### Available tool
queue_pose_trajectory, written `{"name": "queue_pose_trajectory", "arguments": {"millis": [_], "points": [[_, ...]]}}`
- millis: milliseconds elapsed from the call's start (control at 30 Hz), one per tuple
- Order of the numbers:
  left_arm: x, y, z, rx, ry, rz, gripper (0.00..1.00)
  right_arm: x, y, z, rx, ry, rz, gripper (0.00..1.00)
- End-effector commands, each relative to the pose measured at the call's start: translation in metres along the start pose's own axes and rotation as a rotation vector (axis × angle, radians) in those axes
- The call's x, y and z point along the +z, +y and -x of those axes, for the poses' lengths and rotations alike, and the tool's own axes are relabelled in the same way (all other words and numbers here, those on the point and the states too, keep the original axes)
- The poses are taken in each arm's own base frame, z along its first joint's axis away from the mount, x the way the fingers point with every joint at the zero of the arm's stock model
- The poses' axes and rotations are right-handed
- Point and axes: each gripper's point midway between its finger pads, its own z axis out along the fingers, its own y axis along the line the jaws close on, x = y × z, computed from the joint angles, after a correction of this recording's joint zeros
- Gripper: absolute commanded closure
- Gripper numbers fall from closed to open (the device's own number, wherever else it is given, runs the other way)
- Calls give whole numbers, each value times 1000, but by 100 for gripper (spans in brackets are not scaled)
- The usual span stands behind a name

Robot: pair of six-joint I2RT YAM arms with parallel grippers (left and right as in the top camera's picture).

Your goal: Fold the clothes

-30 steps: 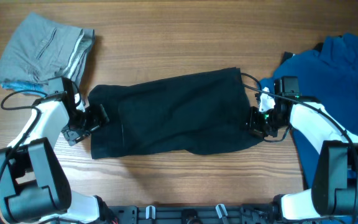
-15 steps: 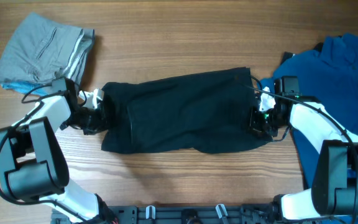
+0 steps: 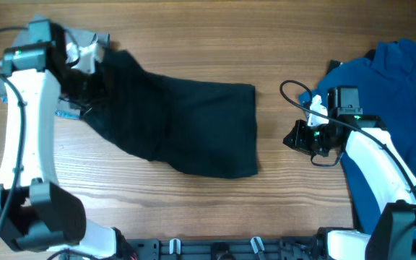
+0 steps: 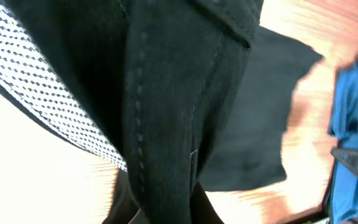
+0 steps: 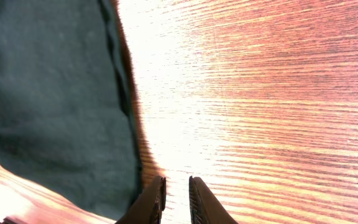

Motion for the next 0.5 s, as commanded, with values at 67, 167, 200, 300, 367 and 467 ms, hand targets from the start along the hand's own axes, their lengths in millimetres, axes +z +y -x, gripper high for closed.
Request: {"name": "queue_pose_trajectory", "arguments": {"millis": [67, 167, 200, 300, 367, 467], "points": [[24, -76, -17, 108, 42, -49, 96, -5, 4, 5, -3, -20, -2, 83], [57, -116, -31, 128, 32, -8, 96, -5, 3, 5, 1, -19, -2, 83], [70, -128, -38, 138, 36, -11, 96, -5, 3, 5, 4, -18, -3, 83], [108, -156, -62, 164, 61, -40, 96, -5, 3, 5, 8, -19, -3, 83], [145, -174, -79, 179, 57, -48, 81, -5, 3, 4, 9, -16, -4, 83], [184, -182, -102, 204, 67, -14, 0, -5, 3, 2, 13, -7, -5, 82]]}}
